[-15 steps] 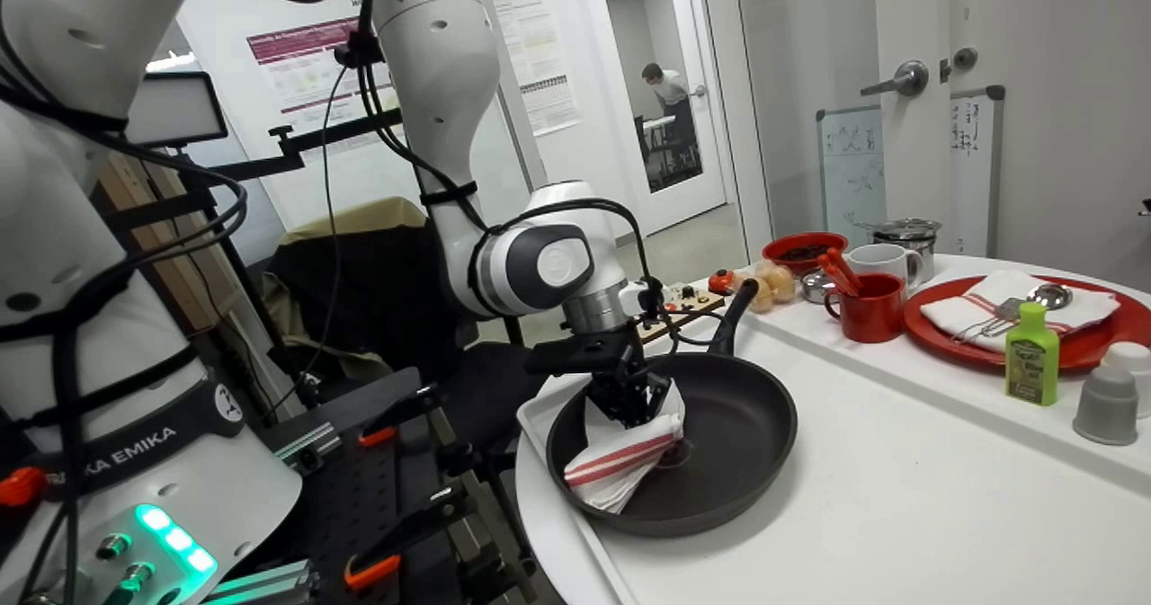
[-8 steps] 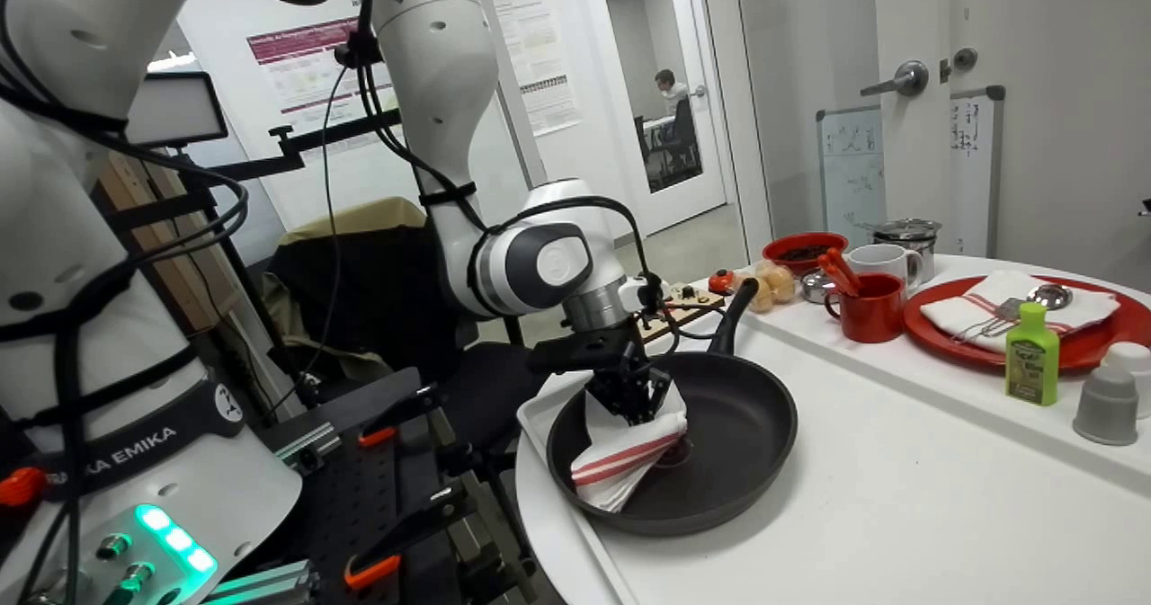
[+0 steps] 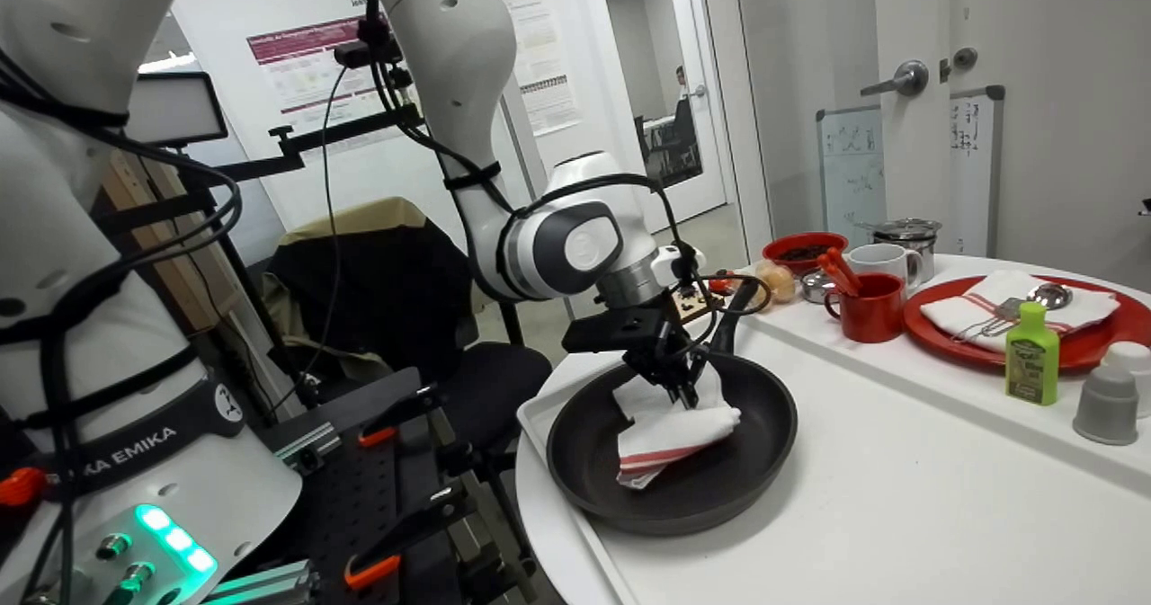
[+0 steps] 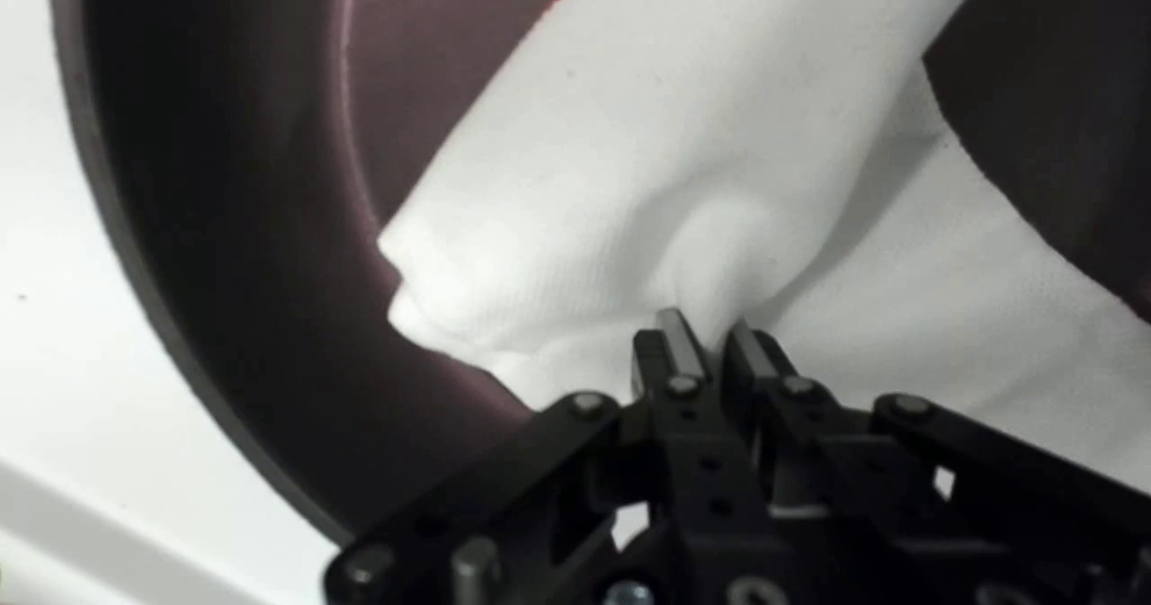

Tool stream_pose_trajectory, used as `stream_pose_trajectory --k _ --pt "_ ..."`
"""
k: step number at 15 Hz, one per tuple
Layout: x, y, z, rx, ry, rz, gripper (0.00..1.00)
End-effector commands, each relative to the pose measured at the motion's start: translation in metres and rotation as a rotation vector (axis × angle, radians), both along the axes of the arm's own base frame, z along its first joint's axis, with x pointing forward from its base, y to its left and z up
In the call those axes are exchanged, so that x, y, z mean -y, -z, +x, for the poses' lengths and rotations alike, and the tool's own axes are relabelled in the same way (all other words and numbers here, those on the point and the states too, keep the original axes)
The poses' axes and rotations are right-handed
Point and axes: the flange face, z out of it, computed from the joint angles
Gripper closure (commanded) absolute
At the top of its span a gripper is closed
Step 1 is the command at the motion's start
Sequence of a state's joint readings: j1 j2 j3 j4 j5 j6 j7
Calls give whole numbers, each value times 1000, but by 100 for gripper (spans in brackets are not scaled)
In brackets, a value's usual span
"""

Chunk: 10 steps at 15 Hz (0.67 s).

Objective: Use the tissue to wipe the pan

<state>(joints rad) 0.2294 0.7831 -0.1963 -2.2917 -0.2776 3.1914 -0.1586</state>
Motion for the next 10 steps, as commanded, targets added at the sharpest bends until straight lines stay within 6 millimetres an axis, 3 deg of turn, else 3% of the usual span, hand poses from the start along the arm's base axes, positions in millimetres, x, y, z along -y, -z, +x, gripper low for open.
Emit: stream_pose_trajectory --k 1,6,8,10 --pt "32 -7 24 65 81 1 93" --pt "94 -5 27 121 203 -130 93" --pt "106 3 17 101 222 -164 93" --pt "105 11 10 82 225 -176 93"
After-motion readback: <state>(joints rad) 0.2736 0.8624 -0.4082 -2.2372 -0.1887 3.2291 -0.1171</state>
